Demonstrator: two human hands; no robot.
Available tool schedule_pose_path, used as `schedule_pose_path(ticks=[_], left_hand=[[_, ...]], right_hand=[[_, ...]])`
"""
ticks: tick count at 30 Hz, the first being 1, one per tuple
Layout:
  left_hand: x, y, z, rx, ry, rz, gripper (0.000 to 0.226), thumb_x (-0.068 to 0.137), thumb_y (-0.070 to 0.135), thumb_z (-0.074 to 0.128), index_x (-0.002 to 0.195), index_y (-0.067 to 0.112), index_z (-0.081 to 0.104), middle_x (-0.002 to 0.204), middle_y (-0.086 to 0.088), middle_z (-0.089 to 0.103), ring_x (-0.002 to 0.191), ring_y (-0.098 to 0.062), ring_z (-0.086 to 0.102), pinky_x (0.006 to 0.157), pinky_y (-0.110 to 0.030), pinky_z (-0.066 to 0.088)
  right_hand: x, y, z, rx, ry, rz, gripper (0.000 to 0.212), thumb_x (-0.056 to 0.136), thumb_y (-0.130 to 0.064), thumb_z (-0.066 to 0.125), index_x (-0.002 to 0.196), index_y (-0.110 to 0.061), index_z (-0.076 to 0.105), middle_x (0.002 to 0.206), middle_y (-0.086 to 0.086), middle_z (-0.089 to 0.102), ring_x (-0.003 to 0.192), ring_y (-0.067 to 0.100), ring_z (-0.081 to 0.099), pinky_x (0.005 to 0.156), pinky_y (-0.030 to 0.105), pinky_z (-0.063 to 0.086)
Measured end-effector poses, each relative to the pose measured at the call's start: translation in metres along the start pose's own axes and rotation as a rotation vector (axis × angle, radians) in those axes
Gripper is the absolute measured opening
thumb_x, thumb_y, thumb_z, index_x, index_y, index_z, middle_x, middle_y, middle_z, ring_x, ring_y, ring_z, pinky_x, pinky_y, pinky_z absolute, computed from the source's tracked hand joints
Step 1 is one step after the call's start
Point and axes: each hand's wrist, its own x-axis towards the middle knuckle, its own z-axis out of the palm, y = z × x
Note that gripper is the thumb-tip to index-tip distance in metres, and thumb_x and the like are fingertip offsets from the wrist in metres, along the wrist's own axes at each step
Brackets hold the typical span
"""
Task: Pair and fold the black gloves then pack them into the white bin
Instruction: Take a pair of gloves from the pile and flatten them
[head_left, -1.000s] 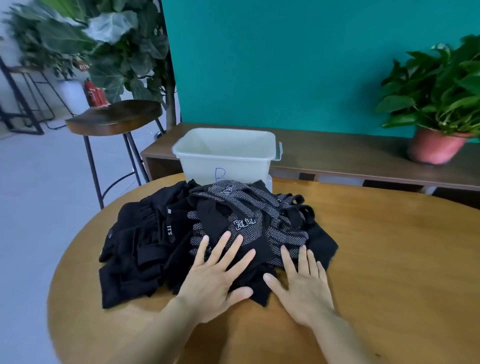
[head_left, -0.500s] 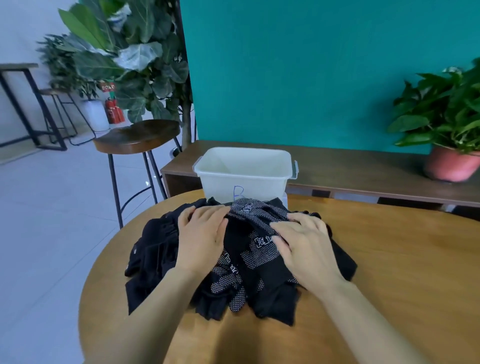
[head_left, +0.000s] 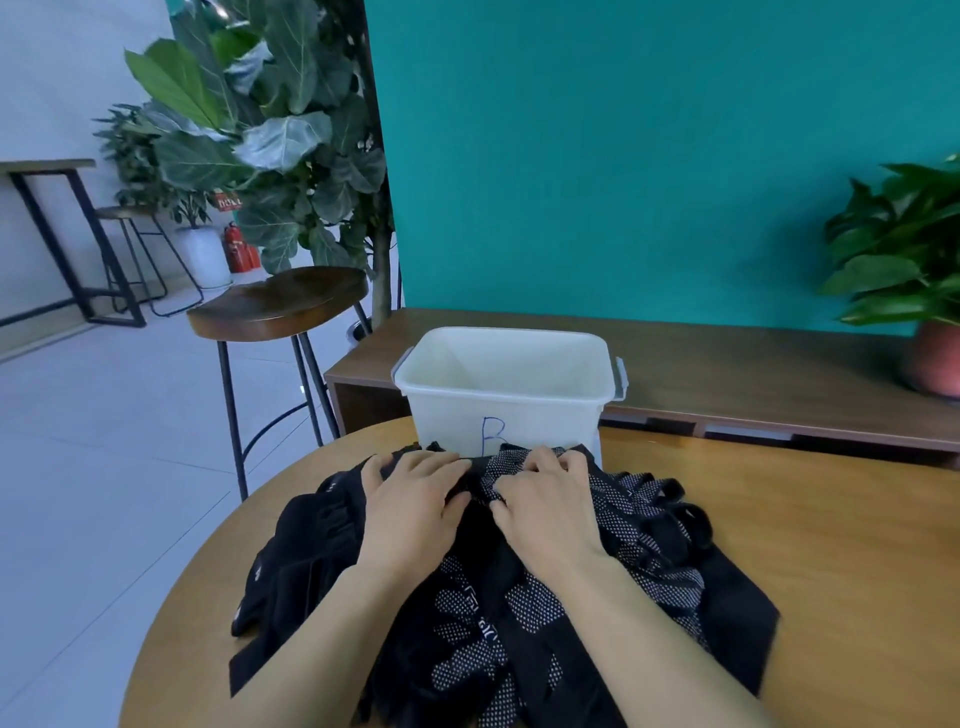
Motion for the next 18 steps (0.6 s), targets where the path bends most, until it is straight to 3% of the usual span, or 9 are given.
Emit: schedule_pose_path(ticks=[2, 5, 8, 13, 18], left_hand=[[0.000, 0.003, -0.002, -0.006, 0.004, -0.001, 0.028, 0.086, 0.030, 0.072, 0.114, 0.032, 0.071, 0.122, 0.015, 0.067, 0.119, -0.012, 0.057, 0.104, -0.047, 0.022], [0.001, 0.011, -0.013, -0.024, 0.035, 0.011, 0.026, 0.087, 0.028, 0.070, 0.112, 0.031, 0.071, 0.120, 0.015, 0.068, 0.118, -0.013, 0.058, 0.100, -0.040, 0.016], [0.003, 0.018, -0.028, -0.046, 0.060, 0.010, 0.022, 0.088, 0.025, 0.069, 0.109, 0.032, 0.072, 0.116, 0.017, 0.069, 0.114, -0.012, 0.059, 0.099, -0.039, 0.015], [0.003, 0.037, -0.049, -0.041, 0.084, 0.014, 0.015, 0.090, 0.021, 0.067, 0.096, 0.034, 0.074, 0.101, 0.018, 0.072, 0.102, -0.012, 0.062, 0.095, -0.038, 0.017], [0.003, 0.059, -0.074, -0.116, 0.077, 0.033, 0.012, 0.094, 0.033, 0.062, 0.099, 0.036, 0.073, 0.104, 0.020, 0.070, 0.109, -0.005, 0.056, 0.098, -0.034, 0.016]], right_hand=[[-0.001, 0.004, 0.004, 0.009, 0.070, 0.027, 0.024, 0.067, -0.029, 0.078, 0.051, -0.027, 0.060, 0.047, -0.010, 0.055, 0.074, 0.017, 0.060, 0.073, 0.038, 0.025], [-0.005, 0.009, -0.009, 0.068, 0.099, 0.048, 0.025, 0.076, -0.020, 0.072, 0.056, -0.026, 0.059, 0.054, -0.012, 0.059, 0.082, 0.015, 0.060, 0.074, 0.035, 0.023], [-0.012, 0.014, -0.027, 0.140, 0.085, 0.045, 0.024, 0.096, -0.023, 0.051, 0.082, -0.024, 0.071, 0.082, -0.011, 0.068, 0.106, 0.009, 0.052, 0.080, 0.027, 0.014], [-0.027, 0.014, -0.060, 0.282, 0.102, 0.040, 0.031, 0.103, -0.027, 0.043, 0.099, -0.021, 0.073, 0.099, -0.007, 0.065, 0.114, 0.008, 0.046, 0.087, 0.020, 0.013], [-0.046, 0.010, -0.095, 0.264, -0.034, 0.084, 0.036, 0.100, -0.036, 0.045, 0.135, -0.029, 0.055, 0.125, -0.003, 0.058, 0.129, 0.010, 0.029, 0.105, 0.027, 0.013]])
